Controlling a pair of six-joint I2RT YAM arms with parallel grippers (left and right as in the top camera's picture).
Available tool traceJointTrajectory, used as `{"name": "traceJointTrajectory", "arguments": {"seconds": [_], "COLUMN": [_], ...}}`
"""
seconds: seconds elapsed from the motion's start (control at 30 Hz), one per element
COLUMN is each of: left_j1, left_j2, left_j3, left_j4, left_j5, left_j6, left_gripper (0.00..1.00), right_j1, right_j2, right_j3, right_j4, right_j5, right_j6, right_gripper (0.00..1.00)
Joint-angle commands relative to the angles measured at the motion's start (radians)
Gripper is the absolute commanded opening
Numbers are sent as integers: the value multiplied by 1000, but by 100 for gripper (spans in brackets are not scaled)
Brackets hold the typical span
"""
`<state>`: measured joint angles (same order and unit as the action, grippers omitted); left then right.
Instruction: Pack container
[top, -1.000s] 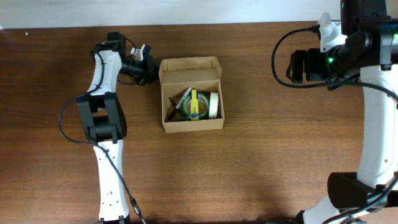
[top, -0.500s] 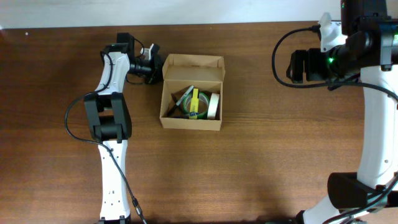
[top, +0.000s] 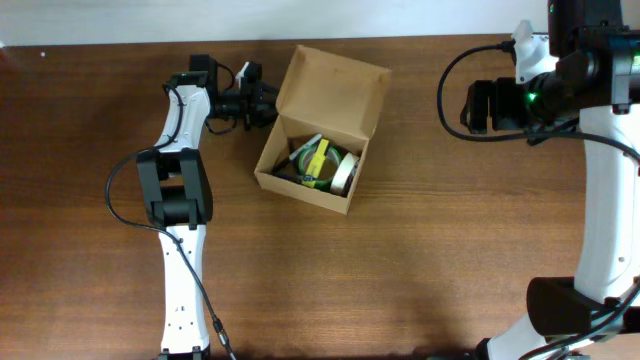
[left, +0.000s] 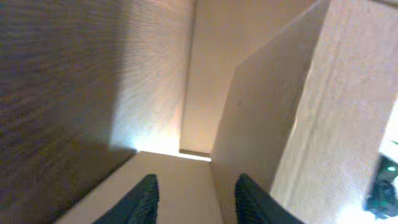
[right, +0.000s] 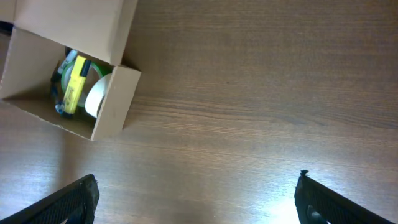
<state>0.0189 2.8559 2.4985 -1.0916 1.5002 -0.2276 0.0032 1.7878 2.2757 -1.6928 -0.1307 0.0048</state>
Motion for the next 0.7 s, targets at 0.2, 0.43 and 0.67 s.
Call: {"name": "traceJointTrajectory", "arguments": {"seconds": [0.2, 0.43, 0.67], "left_j1": [-5, -5, 10], "left_j2": [24, 24, 24], "left_j3": [3, 3, 3], "left_j4": [-19, -19, -29], "left_j5": [74, 50, -278], "left_j6": [4, 4, 4], "left_gripper": [50, 51, 40], "right_j1": [4, 4, 59], "right_j2": [-27, -27, -27], "right_j3": [6, 6, -21], "right_j4": [-6, -6, -6], "right_j5": [4, -20, -40], "right_j6": [31, 50, 94], "right_gripper": [99, 99, 99]}}
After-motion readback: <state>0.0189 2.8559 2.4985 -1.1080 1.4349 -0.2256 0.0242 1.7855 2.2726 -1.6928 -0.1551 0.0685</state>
